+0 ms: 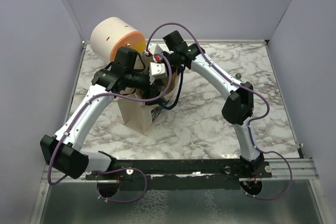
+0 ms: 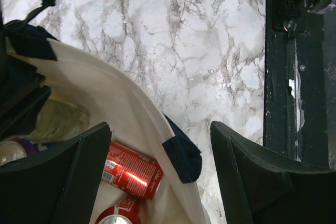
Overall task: Place the beverage into the canvas bag
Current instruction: Adjust the drink in the canvas bag.
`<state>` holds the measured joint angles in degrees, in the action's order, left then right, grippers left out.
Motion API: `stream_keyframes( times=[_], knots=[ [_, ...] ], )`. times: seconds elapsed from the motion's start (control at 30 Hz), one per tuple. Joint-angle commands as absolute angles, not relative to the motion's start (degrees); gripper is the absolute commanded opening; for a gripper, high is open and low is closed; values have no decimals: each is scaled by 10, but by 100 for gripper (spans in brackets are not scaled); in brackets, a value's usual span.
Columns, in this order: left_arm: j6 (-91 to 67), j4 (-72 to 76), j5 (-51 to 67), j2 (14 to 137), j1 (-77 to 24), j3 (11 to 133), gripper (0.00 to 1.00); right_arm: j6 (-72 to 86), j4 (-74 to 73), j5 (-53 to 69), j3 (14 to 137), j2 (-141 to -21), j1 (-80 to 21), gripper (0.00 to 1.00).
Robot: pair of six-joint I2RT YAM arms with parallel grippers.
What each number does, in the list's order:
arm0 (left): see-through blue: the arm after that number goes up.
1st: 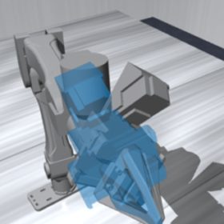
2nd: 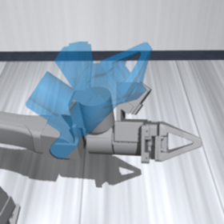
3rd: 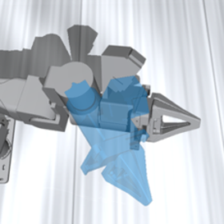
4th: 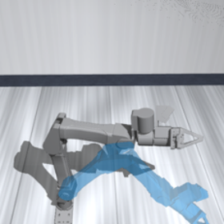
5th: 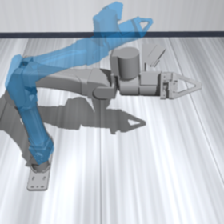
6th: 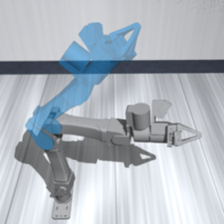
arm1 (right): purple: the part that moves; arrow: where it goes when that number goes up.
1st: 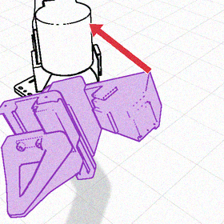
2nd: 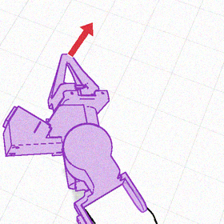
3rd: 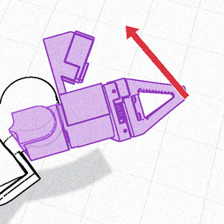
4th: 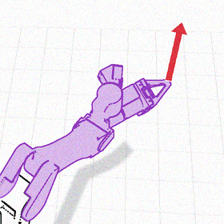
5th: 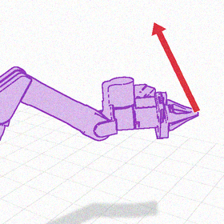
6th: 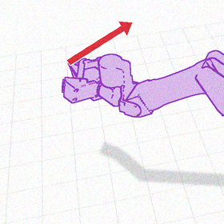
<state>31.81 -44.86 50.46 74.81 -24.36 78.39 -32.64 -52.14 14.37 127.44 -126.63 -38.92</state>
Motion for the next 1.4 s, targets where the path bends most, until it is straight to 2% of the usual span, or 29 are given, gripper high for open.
stream_keyframes(
  times=[0.0, 0.23, 0.33, 0.47, 0.53, 0.6, 0.63, 1.03, 1.37],
  knots=[
    [314, -438, 499, 770, -262, 806, 79, -305, -542, 106, 1270, -1261, -375, 6],
    [298, -403, 465, 819, -285, 807, 72, -301, -558, 117, 1289, -1272, -375, 5],
    [297, -394, 463, 836, -298, 807, 62, -301, -556, 120, 1276, -1267, -375, 5],
    [292, -388, 470, 852, -310, 805, 42, -302, -544, 126, 1249, -1253, -375, 4],
    [288, -383, 473, 854, -310, 809, 27, -310, -541, 121, 1241, -1249, -374, 4],
    [281, -376, 476, 854, -310, 818, 6, -322, -539, 116, 1235, -1247, -373, 3],
    [275, -374, 478, 853, -311, 823, 0, -329, -538, 113, 1233, -1246, -372, 3],
    [310, -377, 534, 824, -302, 855, 0, -380, -548, 119, 1237, -1253, -353, 2],
    [439, -449, 578, 797, -302, 868, 0, -372, -566, 116, 1242, -1272, -353, 2]
  ],
)
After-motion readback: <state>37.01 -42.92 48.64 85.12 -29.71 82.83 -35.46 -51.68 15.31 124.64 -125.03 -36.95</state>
